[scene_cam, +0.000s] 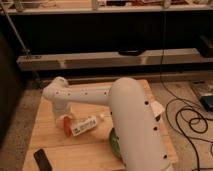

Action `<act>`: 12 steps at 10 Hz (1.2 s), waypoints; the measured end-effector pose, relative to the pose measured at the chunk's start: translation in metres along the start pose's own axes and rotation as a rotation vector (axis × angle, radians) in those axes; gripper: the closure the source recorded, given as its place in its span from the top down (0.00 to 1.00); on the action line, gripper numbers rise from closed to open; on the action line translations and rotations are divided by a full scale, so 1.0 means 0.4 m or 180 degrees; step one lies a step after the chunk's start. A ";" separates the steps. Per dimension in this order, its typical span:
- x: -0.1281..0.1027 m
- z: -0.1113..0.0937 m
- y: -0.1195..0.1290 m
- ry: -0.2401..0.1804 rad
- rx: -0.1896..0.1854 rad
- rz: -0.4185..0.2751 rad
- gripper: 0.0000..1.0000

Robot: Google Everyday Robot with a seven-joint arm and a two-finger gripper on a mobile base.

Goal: Place the pepper in the ceramic bowl

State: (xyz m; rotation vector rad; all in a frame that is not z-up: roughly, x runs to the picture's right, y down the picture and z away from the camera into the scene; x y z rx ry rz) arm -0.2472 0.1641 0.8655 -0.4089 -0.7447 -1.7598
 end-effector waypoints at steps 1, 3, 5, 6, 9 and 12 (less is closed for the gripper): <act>0.000 0.002 0.005 -0.0009 0.0012 0.0013 0.66; -0.008 0.008 0.016 -0.0054 -0.0041 0.0015 0.66; -0.010 0.003 0.007 -0.0048 -0.0060 0.0001 0.59; -0.008 -0.004 -0.002 -0.0030 -0.0044 -0.0009 0.49; -0.014 -0.011 0.007 -0.0031 -0.0034 -0.0017 0.26; -0.020 -0.033 0.005 -0.0005 -0.0037 -0.0047 0.16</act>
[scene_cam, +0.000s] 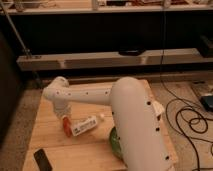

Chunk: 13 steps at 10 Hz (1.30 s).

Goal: Place the pepper in the ceramic bowl

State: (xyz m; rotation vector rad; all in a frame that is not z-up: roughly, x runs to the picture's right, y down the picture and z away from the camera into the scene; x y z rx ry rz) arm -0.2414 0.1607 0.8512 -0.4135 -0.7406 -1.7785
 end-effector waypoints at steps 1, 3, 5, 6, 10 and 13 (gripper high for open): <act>-0.002 -0.026 0.005 0.0022 0.0007 0.0013 0.06; -0.019 -0.093 0.033 0.0047 0.0009 0.0046 0.00; -0.035 -0.121 0.066 0.0085 0.0018 0.0076 0.00; -0.041 -0.139 0.094 0.0122 0.0041 0.0158 0.00; -0.057 -0.197 0.156 0.0171 0.0137 0.0313 0.00; -0.103 -0.237 0.298 0.0239 0.0256 0.0542 0.00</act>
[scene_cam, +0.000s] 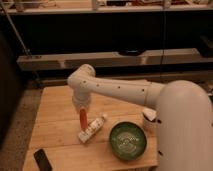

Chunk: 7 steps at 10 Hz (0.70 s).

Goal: Place the pepper in the ceramic bowl

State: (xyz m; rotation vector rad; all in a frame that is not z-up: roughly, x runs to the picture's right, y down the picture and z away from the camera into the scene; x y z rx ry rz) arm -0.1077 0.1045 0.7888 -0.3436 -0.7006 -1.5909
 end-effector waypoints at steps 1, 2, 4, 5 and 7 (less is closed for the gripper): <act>-0.008 -0.018 0.044 0.0017 0.0039 0.0098 0.00; -0.015 -0.029 0.083 0.0021 0.0065 0.0181 0.00; -0.049 -0.048 0.170 0.0024 0.0155 0.0330 0.00; -0.060 -0.052 0.201 0.0024 0.0188 0.0404 0.00; -0.089 -0.059 0.236 0.0032 0.0264 0.0528 0.03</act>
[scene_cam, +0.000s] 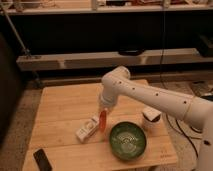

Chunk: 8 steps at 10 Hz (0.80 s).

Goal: Place the pepper in the ceramic bowl

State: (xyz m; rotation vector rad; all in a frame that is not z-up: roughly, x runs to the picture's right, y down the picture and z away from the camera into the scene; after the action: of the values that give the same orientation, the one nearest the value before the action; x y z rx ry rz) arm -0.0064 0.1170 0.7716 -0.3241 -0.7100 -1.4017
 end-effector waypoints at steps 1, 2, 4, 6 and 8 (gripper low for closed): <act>-0.020 -0.002 0.012 -0.0002 0.0020 0.0043 0.11; -0.035 -0.007 0.030 -0.0007 0.0047 0.0090 0.20; -0.065 -0.024 0.090 0.0004 0.0099 0.0184 0.23; -0.095 -0.037 0.125 0.0015 0.0139 0.0254 0.23; -0.119 -0.045 0.150 0.0008 0.0148 0.0277 0.23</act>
State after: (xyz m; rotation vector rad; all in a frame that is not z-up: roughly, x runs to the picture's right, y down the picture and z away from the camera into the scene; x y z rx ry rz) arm 0.0557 0.1534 0.7403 -0.3130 -0.7172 -1.3010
